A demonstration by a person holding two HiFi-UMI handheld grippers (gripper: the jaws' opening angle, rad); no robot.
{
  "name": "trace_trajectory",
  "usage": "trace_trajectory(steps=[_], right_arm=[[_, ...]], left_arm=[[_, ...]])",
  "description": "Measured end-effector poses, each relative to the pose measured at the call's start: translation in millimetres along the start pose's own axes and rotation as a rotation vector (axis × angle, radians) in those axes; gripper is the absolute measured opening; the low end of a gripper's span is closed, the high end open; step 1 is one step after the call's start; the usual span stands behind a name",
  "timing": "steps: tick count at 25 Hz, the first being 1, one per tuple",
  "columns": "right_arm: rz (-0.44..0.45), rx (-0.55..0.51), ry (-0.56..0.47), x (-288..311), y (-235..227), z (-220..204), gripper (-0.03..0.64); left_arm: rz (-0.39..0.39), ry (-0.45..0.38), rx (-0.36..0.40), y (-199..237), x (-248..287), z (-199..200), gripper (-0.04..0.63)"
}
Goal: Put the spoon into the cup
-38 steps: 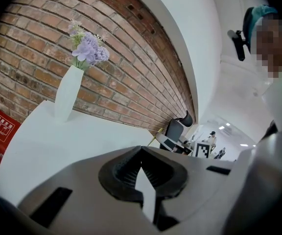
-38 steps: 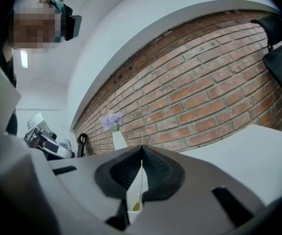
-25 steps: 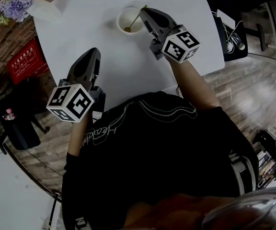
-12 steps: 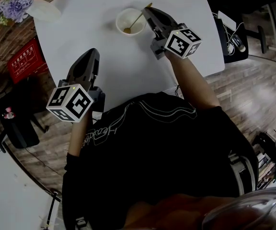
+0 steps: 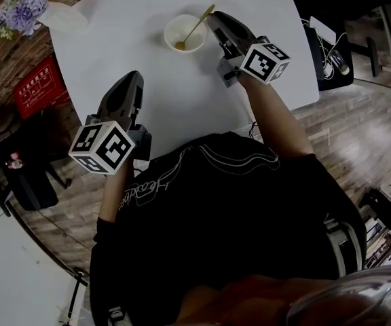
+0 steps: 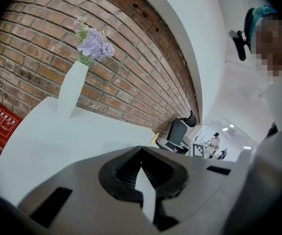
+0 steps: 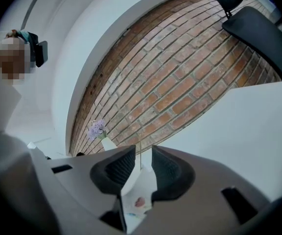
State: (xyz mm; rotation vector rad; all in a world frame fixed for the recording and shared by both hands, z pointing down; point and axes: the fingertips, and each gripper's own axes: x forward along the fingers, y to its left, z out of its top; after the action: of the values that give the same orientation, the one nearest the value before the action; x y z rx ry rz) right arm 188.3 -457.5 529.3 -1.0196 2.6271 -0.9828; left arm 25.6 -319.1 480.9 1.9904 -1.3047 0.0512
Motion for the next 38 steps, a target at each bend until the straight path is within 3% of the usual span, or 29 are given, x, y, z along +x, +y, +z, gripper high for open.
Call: trace_trajectory(steps=[5, 10, 14, 19, 26, 38], right_arm=[[-0.029, -0.114, -0.025, -22, 19, 27, 0.077], [-0.041, -0.21, -0.019, -50, 66, 50, 0.034], [0.032, -0.229, -0.018, -67, 126, 59, 0.014], [0.124, -0.328, 0.001, -82, 199, 61, 0.005], [0.221, -0.233, 0.02, -107, 258, 41, -0.003], [0.247, -0.297, 0.001, -140, 314, 23, -0.003]], left_arm=[[-0.031, -0.016, 0.01, -11, -5, 7, 0.003], [-0.09, -0.054, 0.039, -33, -27, 24, 0.003], [-0.119, -0.068, 0.063, -52, -51, 35, 0.003], [-0.165, -0.082, 0.137, -80, -83, 53, 0.003], [-0.226, -0.103, 0.184, -110, -124, 55, 0.003], [-0.281, -0.133, 0.269, -137, -169, 42, 0.003]])
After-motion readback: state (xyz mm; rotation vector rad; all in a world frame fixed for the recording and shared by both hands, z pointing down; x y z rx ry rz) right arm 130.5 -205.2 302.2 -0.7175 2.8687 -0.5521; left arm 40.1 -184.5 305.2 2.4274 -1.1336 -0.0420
